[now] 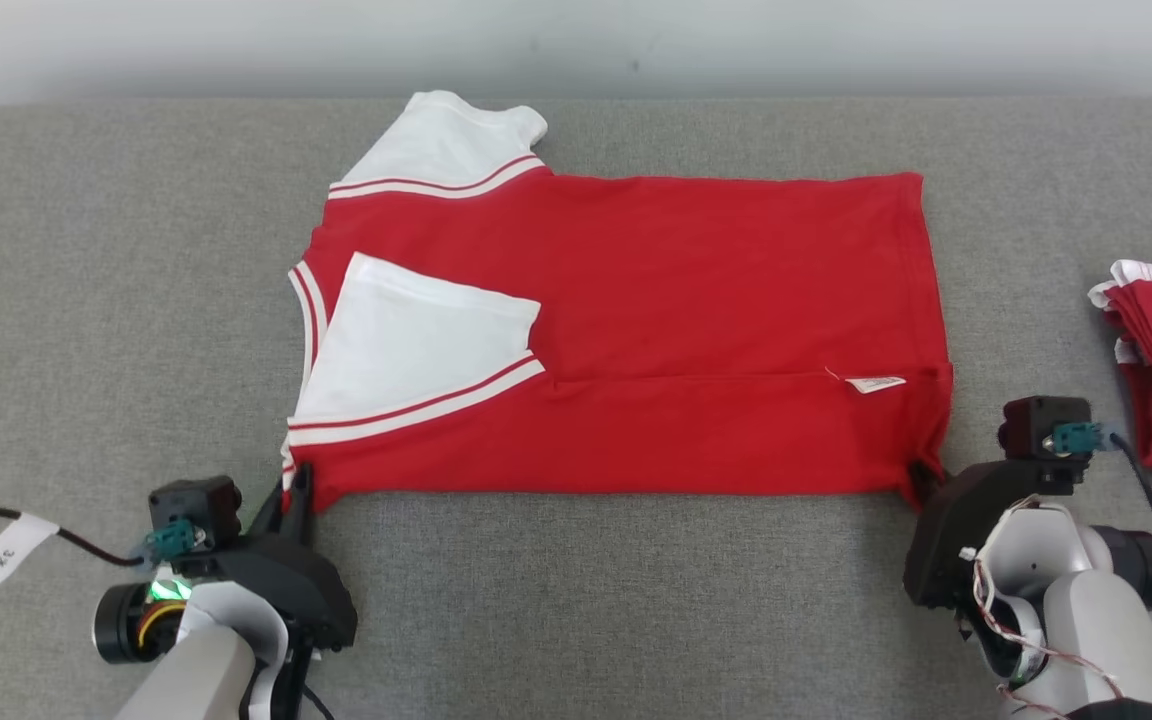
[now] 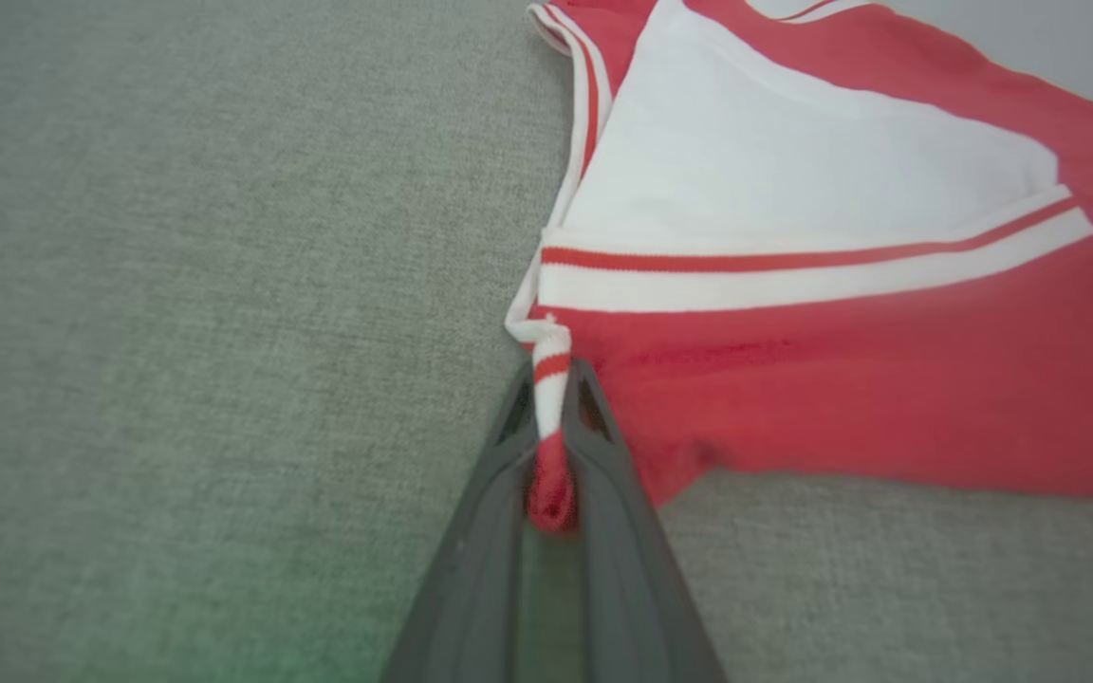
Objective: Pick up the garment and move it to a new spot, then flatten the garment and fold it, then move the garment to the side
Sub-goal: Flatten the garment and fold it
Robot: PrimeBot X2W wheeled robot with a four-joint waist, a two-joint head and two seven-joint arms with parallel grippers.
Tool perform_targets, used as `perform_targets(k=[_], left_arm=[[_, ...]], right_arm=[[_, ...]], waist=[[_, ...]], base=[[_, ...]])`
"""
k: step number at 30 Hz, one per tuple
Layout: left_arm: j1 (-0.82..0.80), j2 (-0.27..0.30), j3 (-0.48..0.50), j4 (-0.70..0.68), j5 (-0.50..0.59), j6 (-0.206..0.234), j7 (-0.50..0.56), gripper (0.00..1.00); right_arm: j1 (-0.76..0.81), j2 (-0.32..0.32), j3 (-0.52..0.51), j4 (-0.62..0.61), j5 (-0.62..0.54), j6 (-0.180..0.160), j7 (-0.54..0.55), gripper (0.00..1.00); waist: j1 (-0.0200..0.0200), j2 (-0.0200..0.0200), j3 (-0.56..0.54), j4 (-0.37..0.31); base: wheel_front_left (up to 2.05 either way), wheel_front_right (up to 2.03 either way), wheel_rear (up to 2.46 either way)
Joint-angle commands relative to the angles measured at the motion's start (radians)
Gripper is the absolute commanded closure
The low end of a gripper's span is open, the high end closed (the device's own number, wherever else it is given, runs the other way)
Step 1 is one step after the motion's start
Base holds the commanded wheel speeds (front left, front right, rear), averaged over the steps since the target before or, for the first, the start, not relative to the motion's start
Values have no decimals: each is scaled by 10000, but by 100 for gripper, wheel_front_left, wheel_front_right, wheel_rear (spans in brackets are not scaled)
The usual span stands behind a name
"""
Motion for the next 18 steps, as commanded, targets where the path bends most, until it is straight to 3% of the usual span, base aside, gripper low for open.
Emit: perform_targets(k=[1, 11, 18], left_arm=[[517, -165, -187, 160, -37, -73, 114, 100], [1697, 453, 82, -749, -464, -218, -96, 100], [2998, 1211, 164, -2527, -515, 323, 241, 100]], right_arm=[[387, 53, 1, 88, -37, 31, 88, 100], [1555, 29, -466, -1700, 769, 20, 311, 100], [2824, 24, -721, -3243, 1233, 17, 1011, 100]], waist=[[0, 0, -128, -9], [0, 0, -1040, -151], [0, 0, -1271, -214]], base=[[0, 0, 0], [0, 0, 0], [0, 0, 0]])
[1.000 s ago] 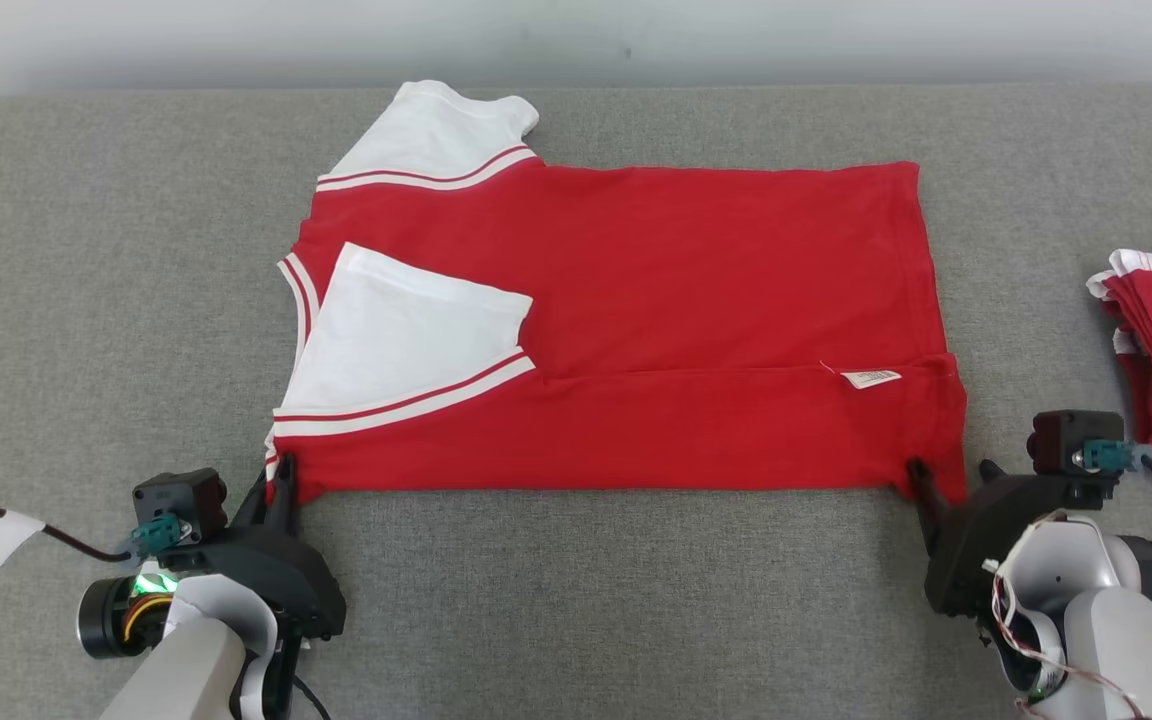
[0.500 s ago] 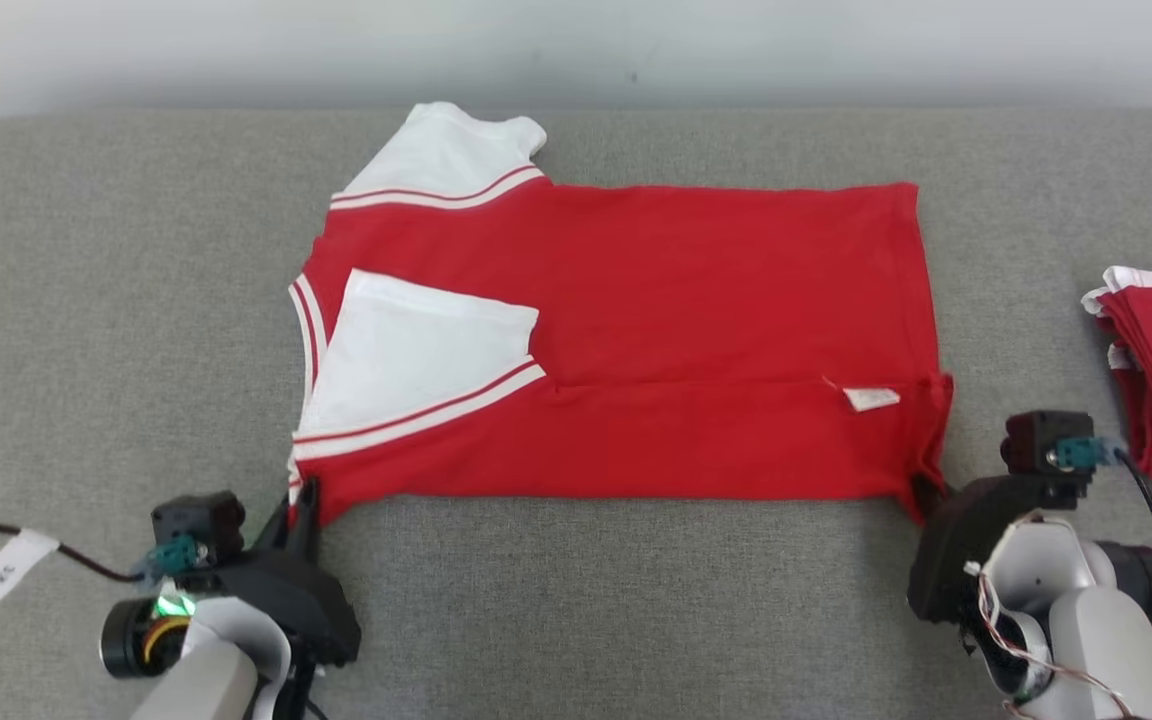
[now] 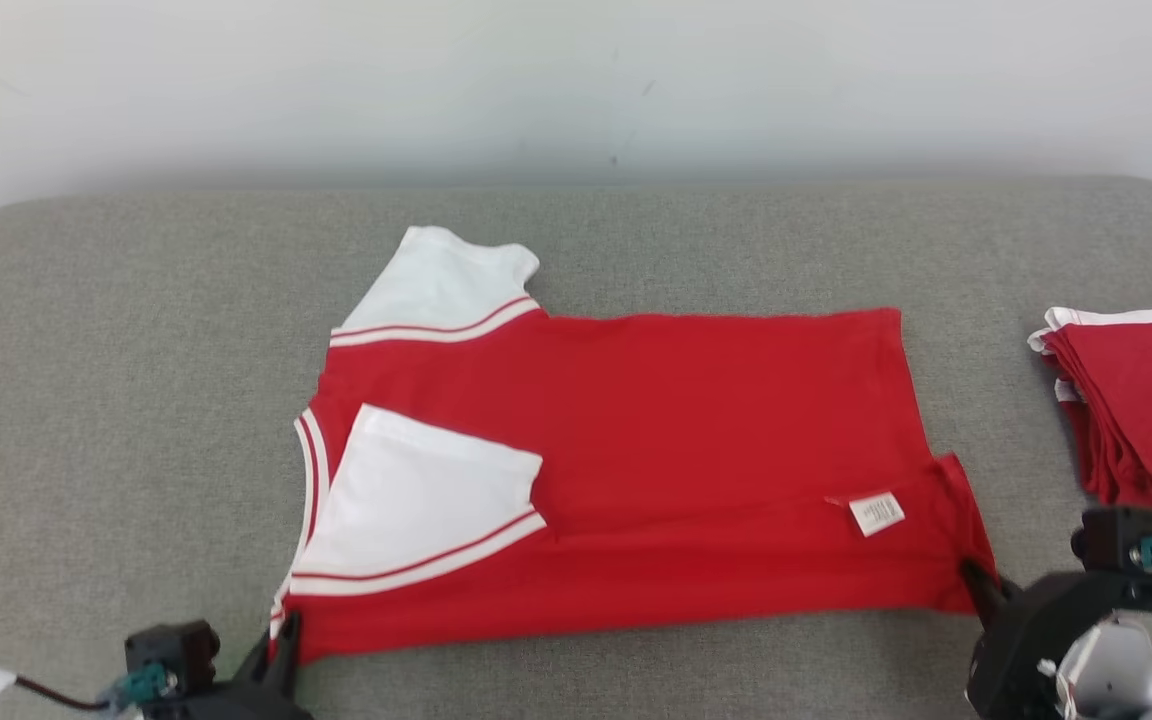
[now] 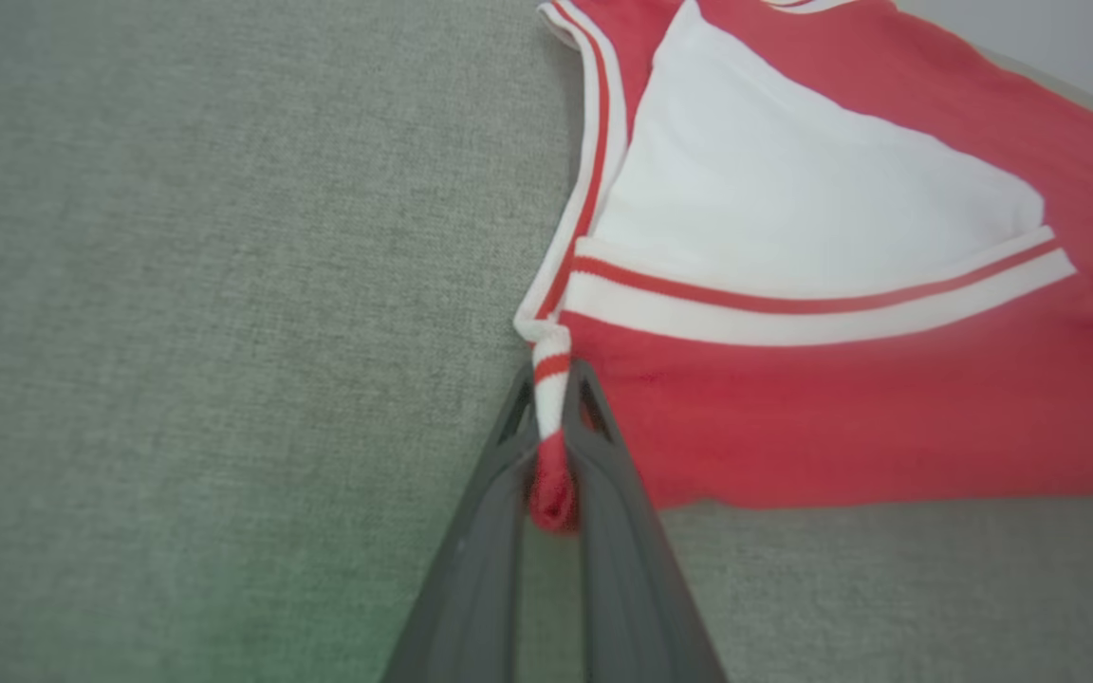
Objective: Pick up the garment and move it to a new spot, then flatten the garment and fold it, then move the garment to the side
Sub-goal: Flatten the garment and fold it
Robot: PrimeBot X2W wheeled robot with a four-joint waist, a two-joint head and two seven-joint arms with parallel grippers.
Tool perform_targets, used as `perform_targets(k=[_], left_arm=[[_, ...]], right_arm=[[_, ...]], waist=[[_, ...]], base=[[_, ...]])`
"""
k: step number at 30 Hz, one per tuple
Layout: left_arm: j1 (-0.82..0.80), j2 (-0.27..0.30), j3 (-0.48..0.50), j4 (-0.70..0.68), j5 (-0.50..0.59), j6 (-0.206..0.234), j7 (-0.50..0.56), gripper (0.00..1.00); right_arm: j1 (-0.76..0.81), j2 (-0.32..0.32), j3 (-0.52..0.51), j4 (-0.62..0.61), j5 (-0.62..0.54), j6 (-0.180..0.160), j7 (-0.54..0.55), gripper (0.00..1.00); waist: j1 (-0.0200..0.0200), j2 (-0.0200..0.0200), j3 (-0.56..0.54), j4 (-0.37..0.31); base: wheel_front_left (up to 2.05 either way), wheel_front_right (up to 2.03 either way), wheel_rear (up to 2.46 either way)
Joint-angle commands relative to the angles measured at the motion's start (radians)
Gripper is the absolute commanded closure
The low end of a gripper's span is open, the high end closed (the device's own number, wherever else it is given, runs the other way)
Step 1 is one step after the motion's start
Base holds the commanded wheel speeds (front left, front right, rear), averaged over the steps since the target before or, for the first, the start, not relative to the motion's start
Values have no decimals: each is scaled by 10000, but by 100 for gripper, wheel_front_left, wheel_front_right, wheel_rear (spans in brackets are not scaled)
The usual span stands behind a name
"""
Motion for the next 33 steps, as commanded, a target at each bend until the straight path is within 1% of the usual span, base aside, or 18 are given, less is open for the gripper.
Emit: perform_targets(k=[1, 4, 7, 8, 9, 10, 12, 14, 18, 19, 20, 22, 24, 27, 29, 31, 33], left_arm=[[336, 133, -26, -240, 81, 148, 99, 100], [816, 301, -22, -977, -26, 463, 336, 100], [1190, 400, -33, -1485, -54, 738, 461, 100], [1244, 404, -4, -1615, -73, 810, 464, 100], [1297, 460, 1, -1757, 17, 888, 408, 77], [1358, 486, -10, -1840, 59, 963, 394, 0], [1413, 517, 13, -2022, 76, 1099, 422, 0], [1456, 665, 88, -2203, 104, 1233, 460, 0], [1320, 1086, 378, -2693, 54, 1538, 668, 0], [1123, 1207, 438, -2866, 90, 1562, 761, 0], [1123, 1207, 438, -2866, 90, 1562, 761, 0], [657, 1533, 531, -3148, 228, 1617, 1011, 0], [73, 1798, 534, -3336, 354, 1575, 1355, 0], [-1100, 1941, 413, -3285, 530, 1350, 1955, 0], [-1982, 1914, 281, -2993, 680, 1161, 2365, 0], [-2984, 1873, 8, -2569, 1050, 1063, 2771, 0], [-3993, 1590, -226, -2158, 1314, 905, 3061, 0]], right_arm=[[242, -26, -66, -116, 124, 3, 66, 100], [692, -22, -66, -243, 434, 3, 109, 100], [944, -22, 67, -149, 468, 3, 10, 100], [948, -22, 113, -95, 540, 3, -97, 80], [957, -19, 160, -10, 638, 3, -162, 46], [965, -18, 194, 72, 653, 3, -216, 0], [936, -21, 271, 174, 670, 3, -291, 0], [802, -21, 277, 111, 600, 3, -318, 0], [323, -19, 77, -460, 93, 3, -210, 0], [179, -19, 37, -643, -125, 5, -150, 0], [179, -19, 37, -643, -125, 5, -150, 0], [-205, -13, 84, -1059, -645, 5, 87, 0], [-766, -134, 316, -1351, -1024, 5, 370, 0], [-1794, -466, 825, -1305, -1217, 5, 642, 0], [-2533, -676, 1214, -1049, -1272, 5, 732, 0], [-3341, -895, 1543, -689, -1285, 5, 686, 0], [-4099, -1078, 1830, -262, -1264, 5, 546, 0]], waist=[[0, 0, -10, -5], [0, 0, 36, 20], [0, 0, 77, 26], [0, 0, 85, 22], [0, 0, 89, 18], [0, 0, 88, 16], [0, 0, 68, 13], [0, 0, 63, -2], [0, 0, 130, -24], [0, 0, 183, -18], [0, 0, 183, -18], [0, 0, 336, -23], [0, 0, 520, -75], [0, 0, 881, -233], [0, 0, 1213, -362], [0, 0, 1600, -479], [0, 0, 2009, -584]], base=[[0, 0, 0], [0, 0, 0], [0, 0, 0], [0, 0, 0], [0, 0, 0], [0, 0, 0], [0, 0, 0], [0, 0, 0], [0, 0, 0], [0, 0, 0], [0, 0, 0], [0, 0, 0], [0, 0, 0], [0, 0, 0], [0, 0, 0], [0, 0, 0], [0, 0, 0]])
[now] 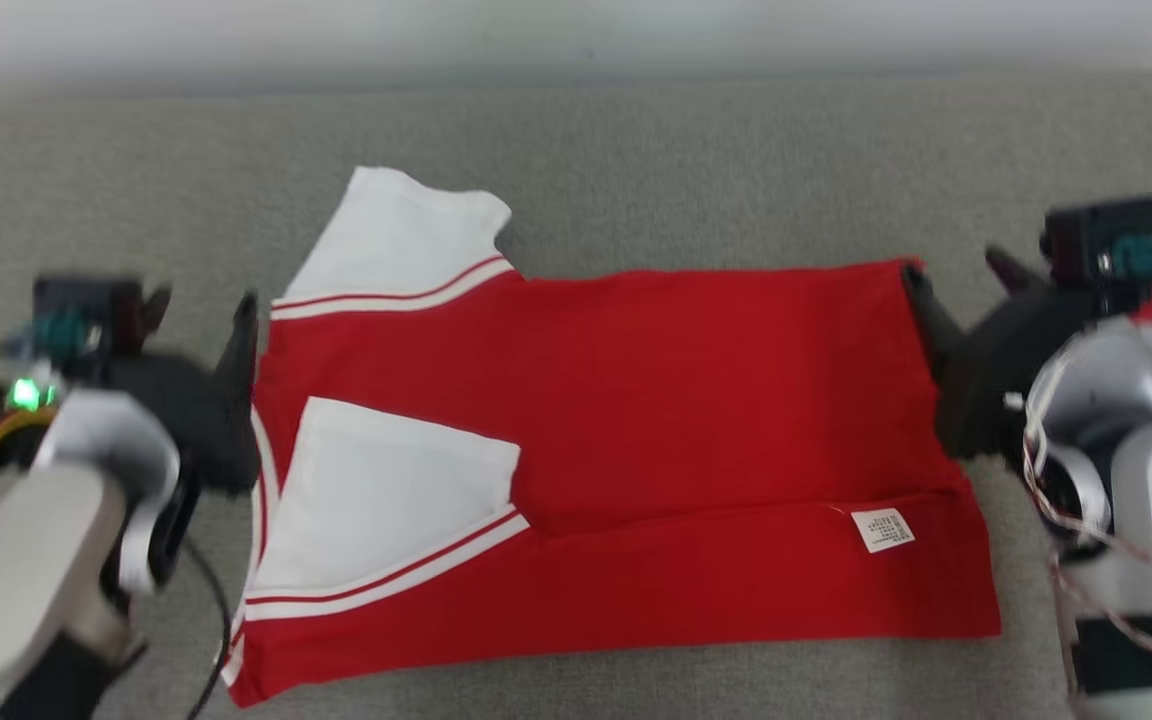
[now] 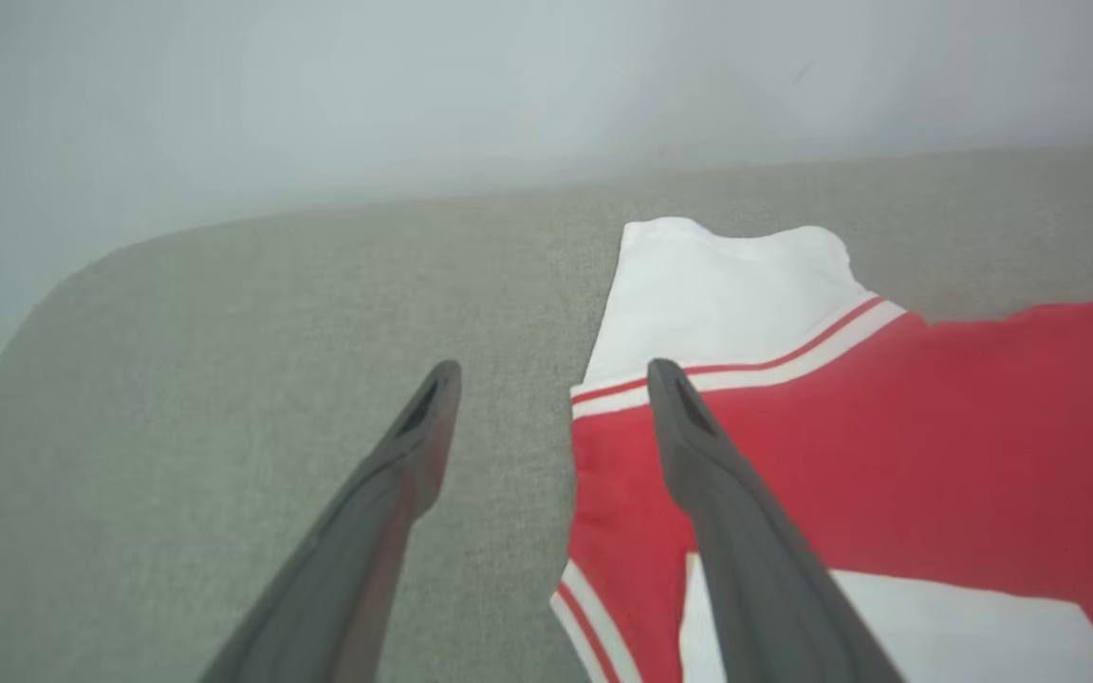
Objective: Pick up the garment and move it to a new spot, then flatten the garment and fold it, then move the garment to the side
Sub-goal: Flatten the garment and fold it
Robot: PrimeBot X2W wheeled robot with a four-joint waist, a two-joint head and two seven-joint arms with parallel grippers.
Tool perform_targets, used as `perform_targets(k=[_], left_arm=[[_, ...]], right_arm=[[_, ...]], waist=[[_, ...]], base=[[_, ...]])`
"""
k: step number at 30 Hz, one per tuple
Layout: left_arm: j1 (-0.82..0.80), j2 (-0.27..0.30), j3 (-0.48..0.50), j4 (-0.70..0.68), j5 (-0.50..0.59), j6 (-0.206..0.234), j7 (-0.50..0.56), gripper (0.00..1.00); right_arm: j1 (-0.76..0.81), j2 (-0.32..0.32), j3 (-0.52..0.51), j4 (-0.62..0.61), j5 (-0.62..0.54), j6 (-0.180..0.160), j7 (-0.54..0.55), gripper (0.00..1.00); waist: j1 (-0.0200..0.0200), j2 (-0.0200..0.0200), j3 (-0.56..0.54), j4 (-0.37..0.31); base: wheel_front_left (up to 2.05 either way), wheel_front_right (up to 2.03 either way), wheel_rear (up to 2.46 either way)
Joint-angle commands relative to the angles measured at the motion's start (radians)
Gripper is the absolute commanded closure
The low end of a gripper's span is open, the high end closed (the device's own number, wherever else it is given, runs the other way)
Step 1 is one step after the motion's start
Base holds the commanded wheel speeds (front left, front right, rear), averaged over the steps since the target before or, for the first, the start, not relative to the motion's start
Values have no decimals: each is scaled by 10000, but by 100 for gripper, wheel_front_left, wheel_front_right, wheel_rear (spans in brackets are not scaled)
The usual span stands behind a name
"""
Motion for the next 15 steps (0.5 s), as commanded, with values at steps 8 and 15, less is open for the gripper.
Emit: perform_targets(k=[8, 15], left_arm=[[-3229, -486, -546, 2450, 815, -1074, 388, 0], [-4863, -699, -542, 3835, 846, -1388, 823, 0]], right_arm=[[-2612, -502, 1755, 1291, 175, 5, -572, 0], [-3716, -701, 2216, 1468, 370, 7, -814, 0]], waist=[[-1, -1, 2192, -1055], [-1, -1, 3234, -1450]], base=[[0, 0, 0], [0, 0, 0]])
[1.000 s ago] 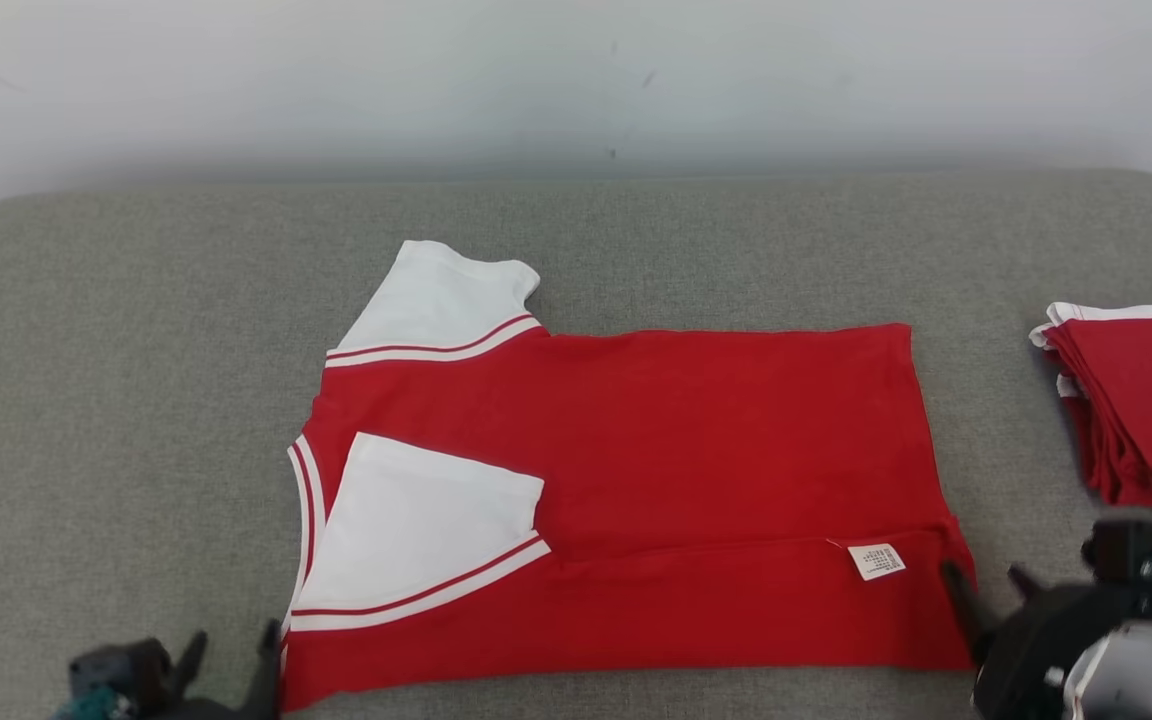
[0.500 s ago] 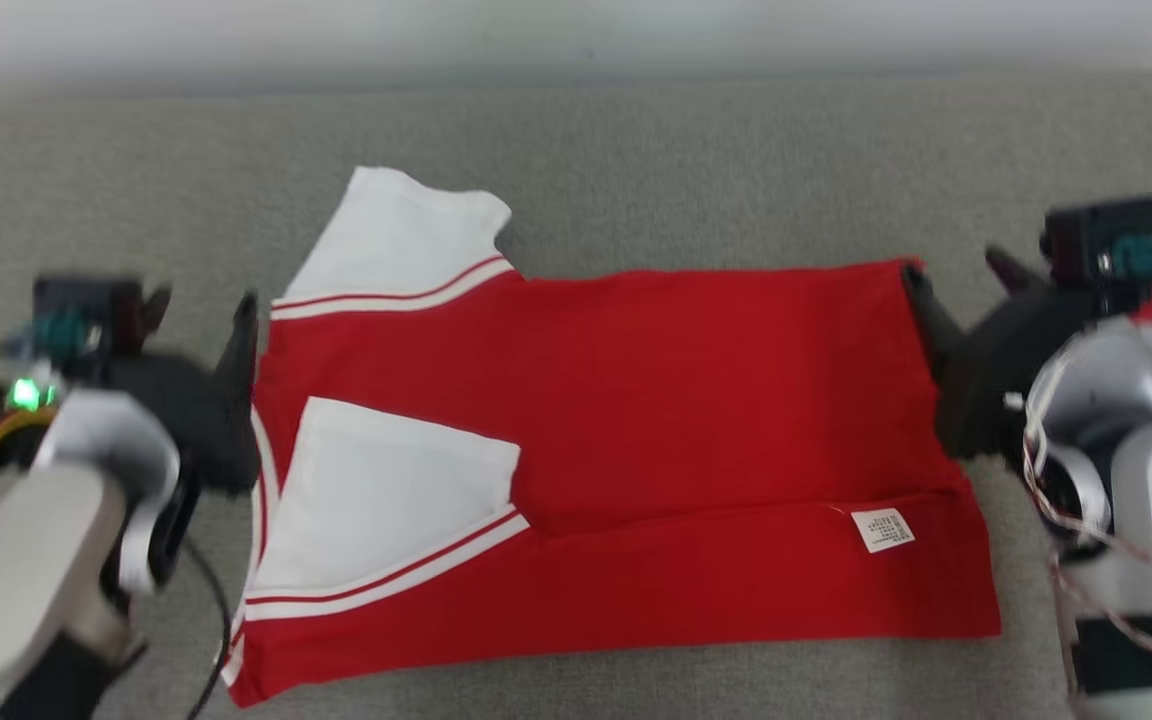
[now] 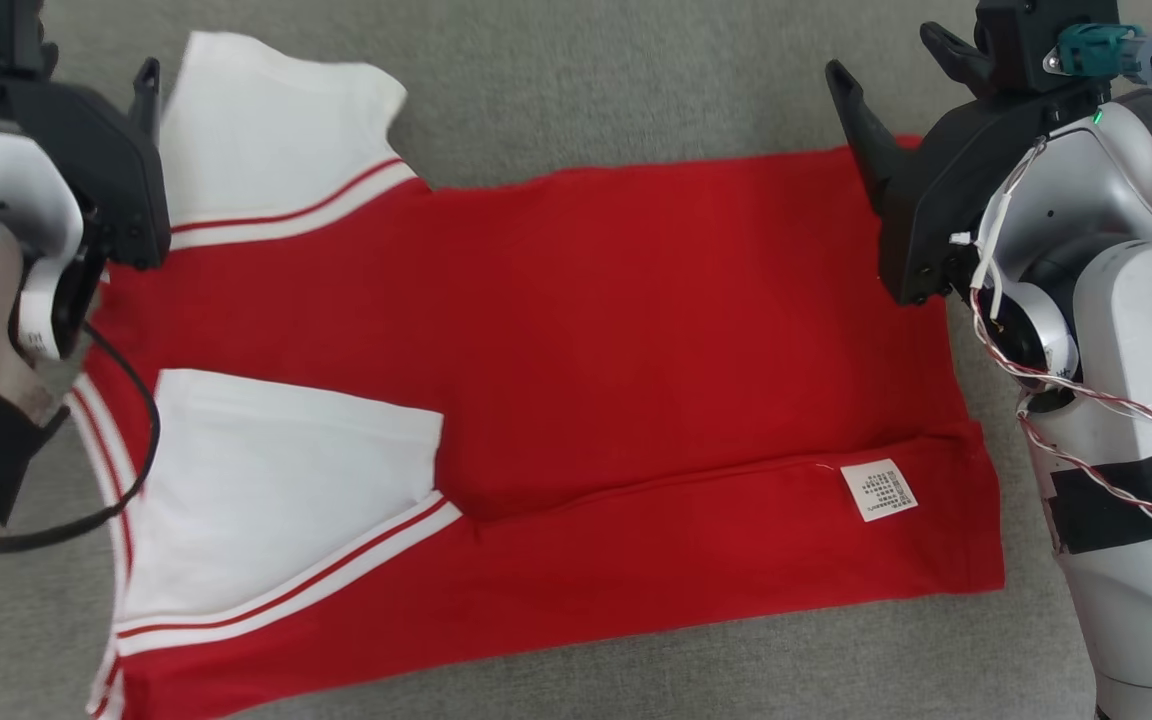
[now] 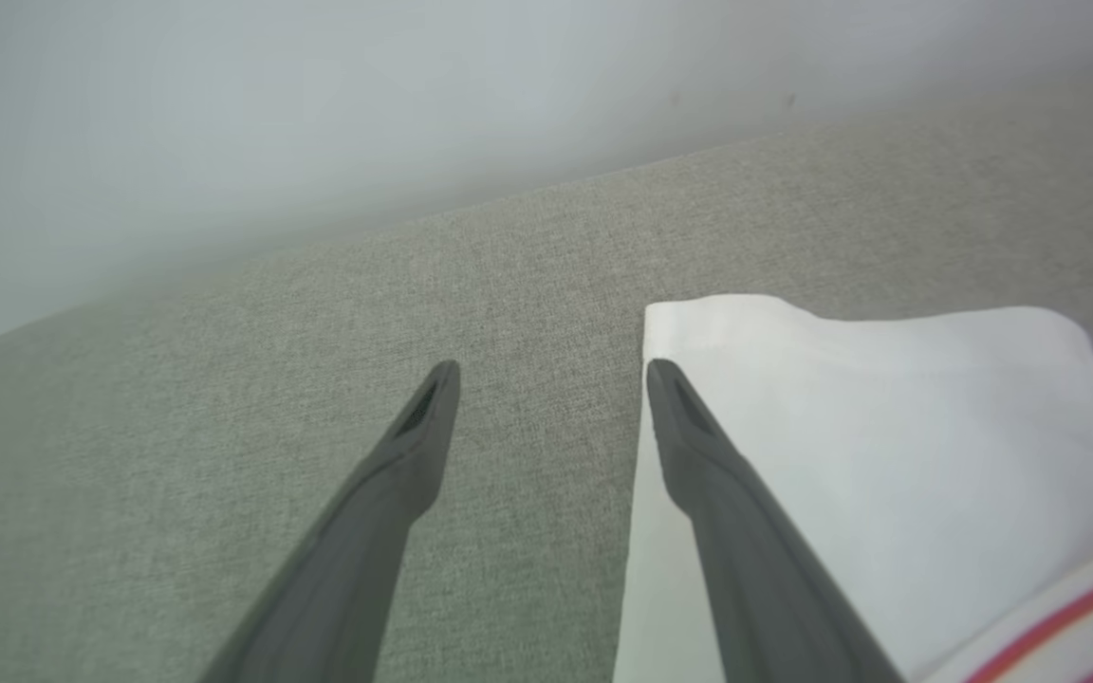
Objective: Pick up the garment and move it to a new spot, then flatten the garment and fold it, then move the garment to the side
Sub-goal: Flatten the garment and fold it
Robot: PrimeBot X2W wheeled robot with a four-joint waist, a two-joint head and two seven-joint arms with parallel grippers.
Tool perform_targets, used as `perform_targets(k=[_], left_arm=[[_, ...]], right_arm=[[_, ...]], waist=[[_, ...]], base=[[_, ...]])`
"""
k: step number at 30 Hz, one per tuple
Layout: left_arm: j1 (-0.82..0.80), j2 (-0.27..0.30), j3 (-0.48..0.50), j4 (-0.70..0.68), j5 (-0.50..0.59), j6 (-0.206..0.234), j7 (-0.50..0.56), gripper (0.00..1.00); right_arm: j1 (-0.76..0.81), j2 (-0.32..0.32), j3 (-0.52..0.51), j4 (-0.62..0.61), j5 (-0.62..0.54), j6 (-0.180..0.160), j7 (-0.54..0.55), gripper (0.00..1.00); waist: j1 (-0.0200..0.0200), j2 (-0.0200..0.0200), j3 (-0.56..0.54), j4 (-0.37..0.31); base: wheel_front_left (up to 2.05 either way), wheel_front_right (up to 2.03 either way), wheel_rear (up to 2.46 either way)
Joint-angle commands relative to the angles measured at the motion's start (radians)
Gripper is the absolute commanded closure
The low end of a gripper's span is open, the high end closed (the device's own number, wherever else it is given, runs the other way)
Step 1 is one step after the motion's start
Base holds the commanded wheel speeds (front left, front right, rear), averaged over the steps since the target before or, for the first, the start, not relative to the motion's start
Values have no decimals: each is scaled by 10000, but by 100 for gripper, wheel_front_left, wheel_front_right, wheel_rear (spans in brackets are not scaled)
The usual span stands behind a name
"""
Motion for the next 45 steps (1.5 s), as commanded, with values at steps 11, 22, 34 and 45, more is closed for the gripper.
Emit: perform_targets(k=[11, 22, 34, 45], left_arm=[[-888, -149, -248, 842, 162, -59, 474, 0], [-642, -140, -238, 1341, -490, -566, 1513, 63], [-556, 102, 234, 855, -1370, -1087, 1642, 100], [-399, 578, 437, -322, -1962, -1392, 1867, 100]], right_arm=[[161, -138, -236, 116, 50, 7, -294, 0], [114, -34, -80, 136, 159, 7, -181, 0], [-53, -293, -413, 304, -316, 7, -90, 0], [-332, -647, -152, 780, -382, 7, 682, 0]], waist=[[-3, -2, 1016, -517], [-3, -2, 946, -770], [-3, -2, 1063, -707], [-3, -2, 1091, -390]], base=[[0, 0, 0], [0, 0, 0], [0, 0, 0], [0, 0, 0]])
